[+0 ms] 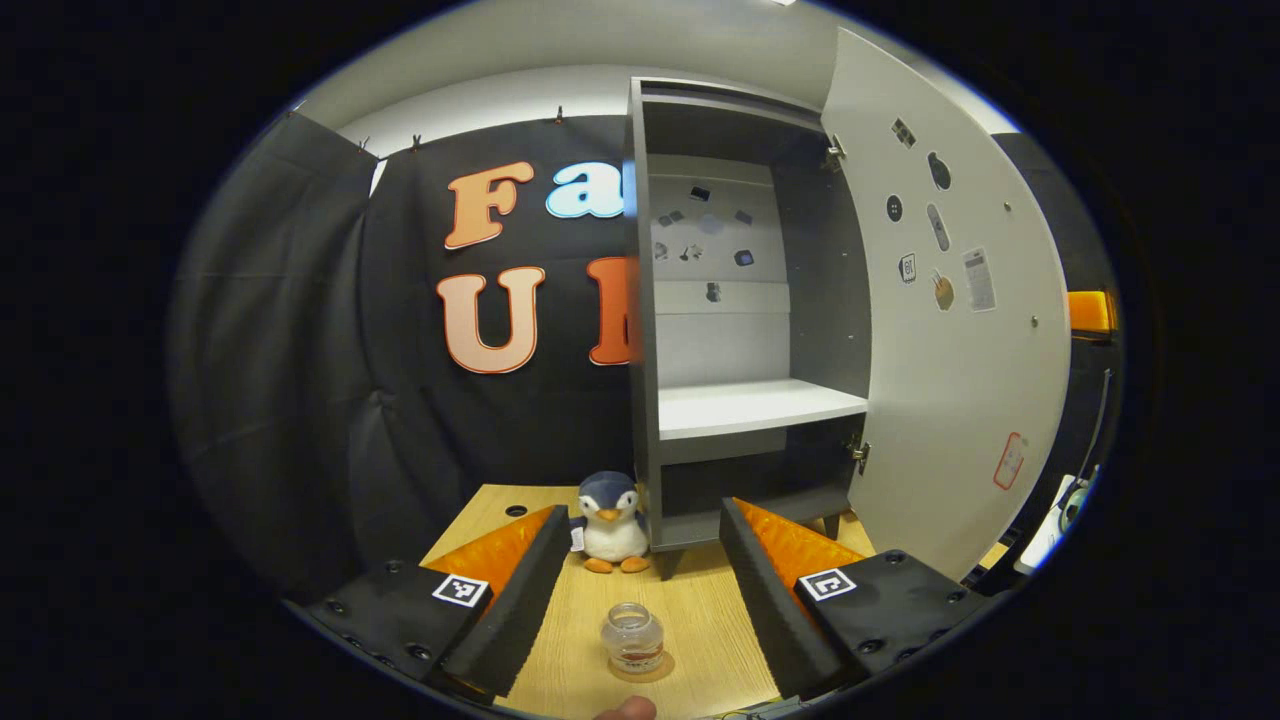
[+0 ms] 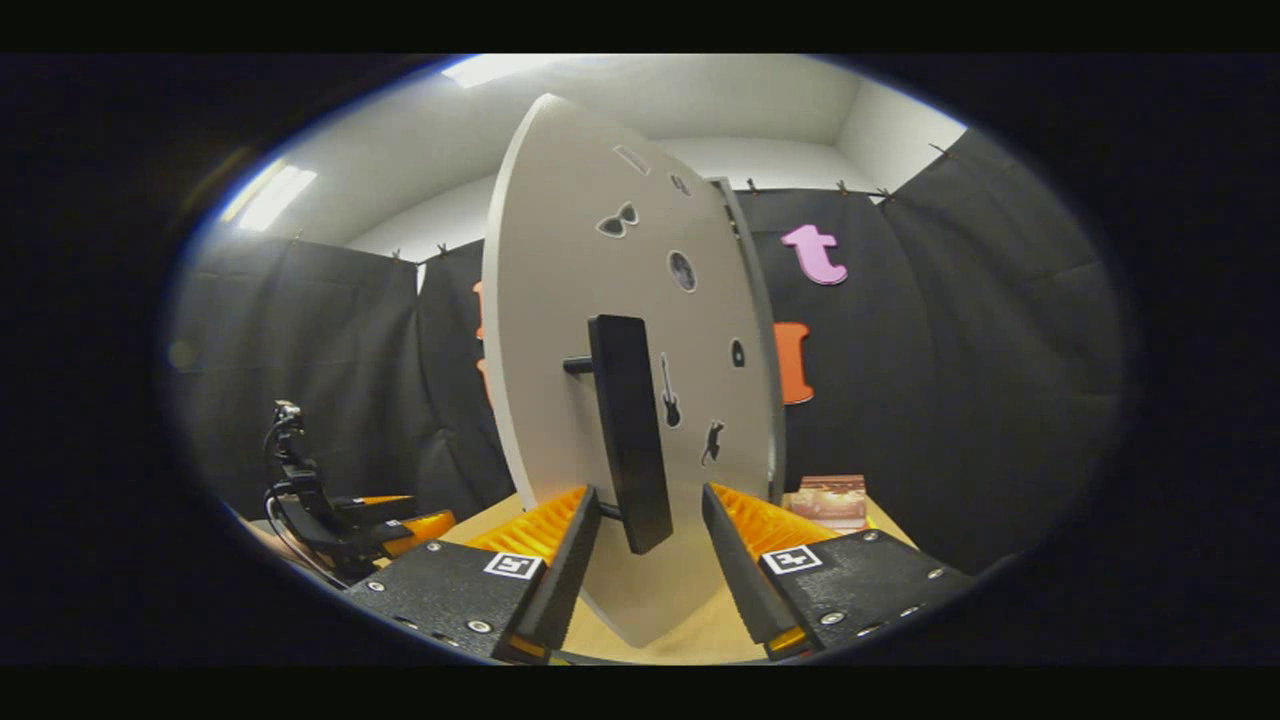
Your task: Open the cabinet door with the right hand, grasp the bottle in the cabinet with the left hand and place it on the coaster, then close the cabinet door with the right hand.
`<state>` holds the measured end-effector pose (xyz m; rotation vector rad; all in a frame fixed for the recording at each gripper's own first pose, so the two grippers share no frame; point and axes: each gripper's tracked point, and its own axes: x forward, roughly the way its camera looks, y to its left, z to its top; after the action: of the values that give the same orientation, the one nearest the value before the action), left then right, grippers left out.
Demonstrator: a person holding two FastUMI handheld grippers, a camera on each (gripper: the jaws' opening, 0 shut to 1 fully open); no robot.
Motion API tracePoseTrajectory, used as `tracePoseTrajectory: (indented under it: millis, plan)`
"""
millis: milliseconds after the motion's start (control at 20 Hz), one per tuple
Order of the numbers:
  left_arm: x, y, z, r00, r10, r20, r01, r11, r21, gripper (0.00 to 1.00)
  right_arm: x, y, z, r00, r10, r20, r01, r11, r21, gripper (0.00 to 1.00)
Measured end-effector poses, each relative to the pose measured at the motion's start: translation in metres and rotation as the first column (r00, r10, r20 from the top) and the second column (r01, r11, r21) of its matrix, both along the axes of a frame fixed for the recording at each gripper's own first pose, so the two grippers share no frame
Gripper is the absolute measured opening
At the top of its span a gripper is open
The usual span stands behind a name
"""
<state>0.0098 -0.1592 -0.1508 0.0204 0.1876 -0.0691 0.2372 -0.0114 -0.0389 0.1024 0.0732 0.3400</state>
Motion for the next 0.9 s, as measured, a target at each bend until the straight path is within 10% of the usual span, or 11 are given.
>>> tracePoseTrajectory:
  millis: [900]
  plan:
    - [0.046,0.096,0.001,0.985,0.17,0.016,-0.17,0.985,-0.038,0.95,0.094,0.102,-0.015,0.997,0.074,0.016,-0.075,0.997,0.005,0.81]
